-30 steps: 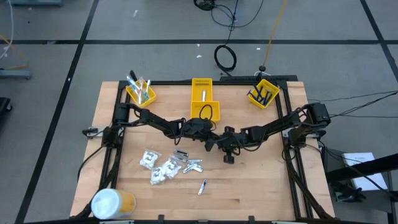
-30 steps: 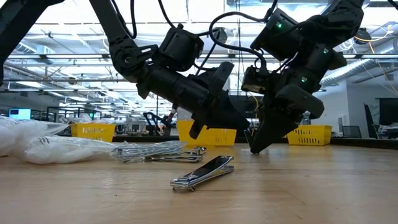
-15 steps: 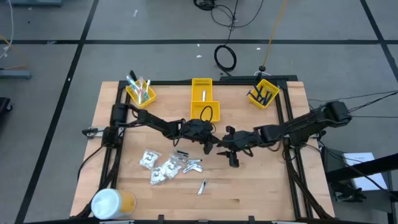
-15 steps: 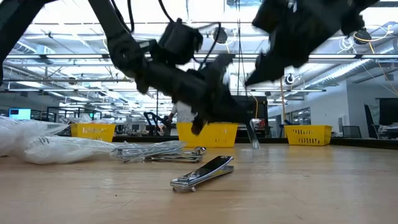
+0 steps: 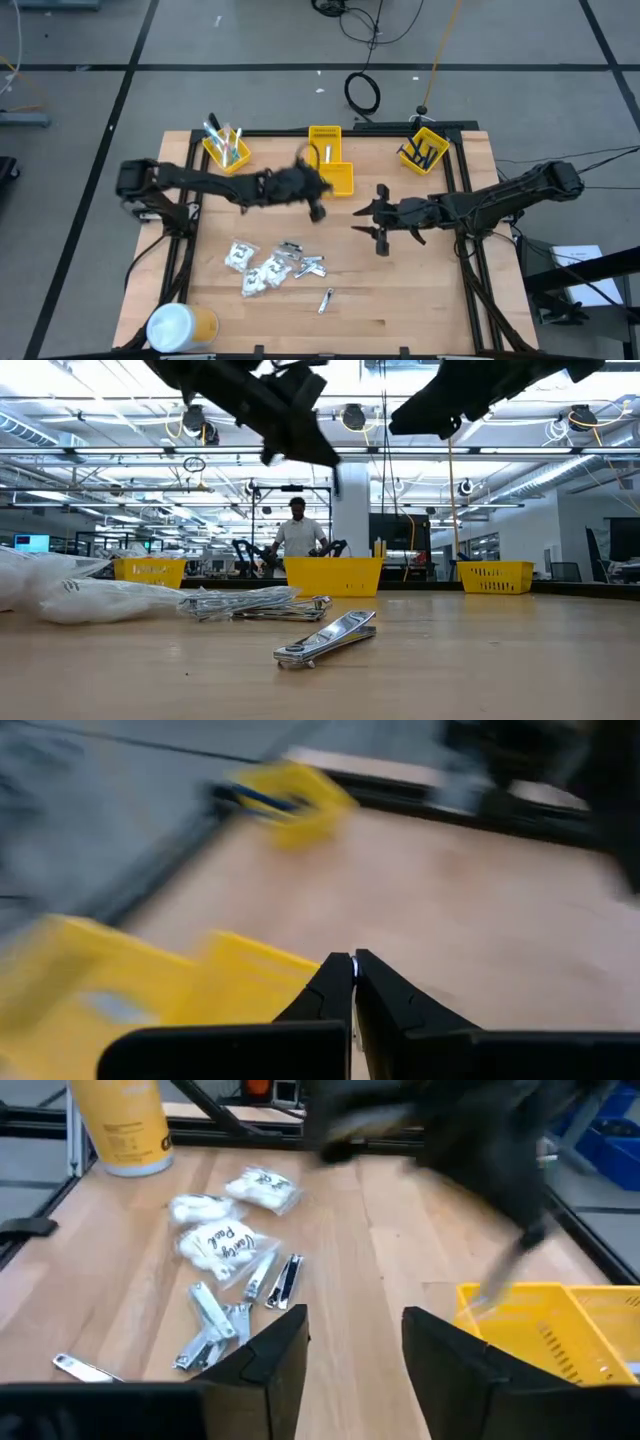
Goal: Pick & Place Travel size toiletries
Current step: Put the nail cutter into the top middle yellow bin
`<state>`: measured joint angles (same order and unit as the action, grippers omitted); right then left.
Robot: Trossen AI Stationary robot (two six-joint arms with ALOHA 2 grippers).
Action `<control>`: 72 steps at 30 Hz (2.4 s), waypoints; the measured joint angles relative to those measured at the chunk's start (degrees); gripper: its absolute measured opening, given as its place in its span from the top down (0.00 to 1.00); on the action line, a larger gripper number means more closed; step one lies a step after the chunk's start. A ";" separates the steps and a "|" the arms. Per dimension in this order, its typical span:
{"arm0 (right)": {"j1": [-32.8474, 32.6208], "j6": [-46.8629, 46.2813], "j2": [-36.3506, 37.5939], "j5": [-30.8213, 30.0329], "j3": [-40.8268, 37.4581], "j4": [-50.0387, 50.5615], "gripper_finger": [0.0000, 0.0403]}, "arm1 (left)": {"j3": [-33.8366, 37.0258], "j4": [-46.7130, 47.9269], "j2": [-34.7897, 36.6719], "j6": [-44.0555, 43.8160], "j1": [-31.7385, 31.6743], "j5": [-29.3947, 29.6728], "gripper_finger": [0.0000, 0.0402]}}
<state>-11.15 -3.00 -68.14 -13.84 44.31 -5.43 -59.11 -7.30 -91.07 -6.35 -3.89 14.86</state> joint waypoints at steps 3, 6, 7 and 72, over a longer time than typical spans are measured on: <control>0.67 0.85 -0.19 0.12 0.00 -0.15 0.64 | -0.03 0.52 3.20 3.74 -5.87 2.71 1.00; 1.70 0.90 -0.61 0.13 -0.01 -0.02 0.65 | -0.02 0.34 3.25 4.97 -13.81 1.33 1.00; 2.06 0.90 -0.61 0.12 -0.15 -0.18 0.65 | -0.02 0.20 2.53 4.68 -16.57 -0.85 1.00; -6.00 3.58 -48.04 32.62 21.94 -3.90 0.65 | -3.34 9.90 21.64 -0.25 -11.25 -17.40 0.37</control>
<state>-17.15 0.58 -116.18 18.78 66.26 -9.33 -62.46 2.60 -69.43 -6.61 -15.14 -2.54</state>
